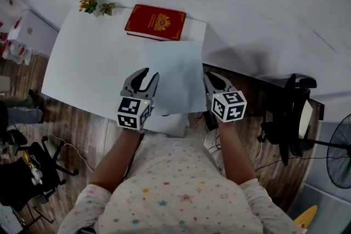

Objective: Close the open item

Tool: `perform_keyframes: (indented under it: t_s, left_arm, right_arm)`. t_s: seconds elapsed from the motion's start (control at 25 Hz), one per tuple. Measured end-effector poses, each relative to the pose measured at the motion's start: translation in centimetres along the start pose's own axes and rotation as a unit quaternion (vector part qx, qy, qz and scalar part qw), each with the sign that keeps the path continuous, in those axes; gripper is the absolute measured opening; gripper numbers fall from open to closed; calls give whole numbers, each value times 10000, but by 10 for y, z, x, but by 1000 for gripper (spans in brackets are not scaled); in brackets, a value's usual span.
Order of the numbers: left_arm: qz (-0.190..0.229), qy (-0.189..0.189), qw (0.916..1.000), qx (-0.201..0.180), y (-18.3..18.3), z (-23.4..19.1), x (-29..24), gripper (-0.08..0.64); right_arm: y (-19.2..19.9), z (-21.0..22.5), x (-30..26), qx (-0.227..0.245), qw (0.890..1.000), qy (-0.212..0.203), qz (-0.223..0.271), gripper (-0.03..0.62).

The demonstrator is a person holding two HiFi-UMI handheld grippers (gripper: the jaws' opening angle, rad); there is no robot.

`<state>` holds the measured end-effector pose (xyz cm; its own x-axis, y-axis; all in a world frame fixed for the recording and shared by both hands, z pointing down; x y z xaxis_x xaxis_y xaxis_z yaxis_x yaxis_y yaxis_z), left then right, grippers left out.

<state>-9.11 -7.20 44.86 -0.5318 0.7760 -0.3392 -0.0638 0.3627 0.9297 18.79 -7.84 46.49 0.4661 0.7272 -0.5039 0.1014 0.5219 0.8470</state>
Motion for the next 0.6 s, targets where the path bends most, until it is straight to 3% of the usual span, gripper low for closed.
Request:
perform_keyframes:
  t_s: [0.28, 0.6]
  left_arm:
    - [349, 105, 9993, 26, -18, 4, 9, 61]
    - [631, 110, 9979, -53, -38, 10, 18, 40]
  right_arm:
    - [-17, -8, 14, 151, 9996, 0, 255, 8]
    - [-43, -16, 33, 438, 9962, 84, 743, 2]
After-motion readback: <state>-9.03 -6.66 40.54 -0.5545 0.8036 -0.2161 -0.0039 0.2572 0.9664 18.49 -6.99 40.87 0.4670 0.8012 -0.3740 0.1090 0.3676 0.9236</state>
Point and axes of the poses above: the fingertips, and each gripper's own axes: x backward along the fingers, z to its right, y out of its underside, the point moved 9 cm from there along x, backward along the fingers, and after that the axes turned 1 degree about x, right-handed, at the moved point
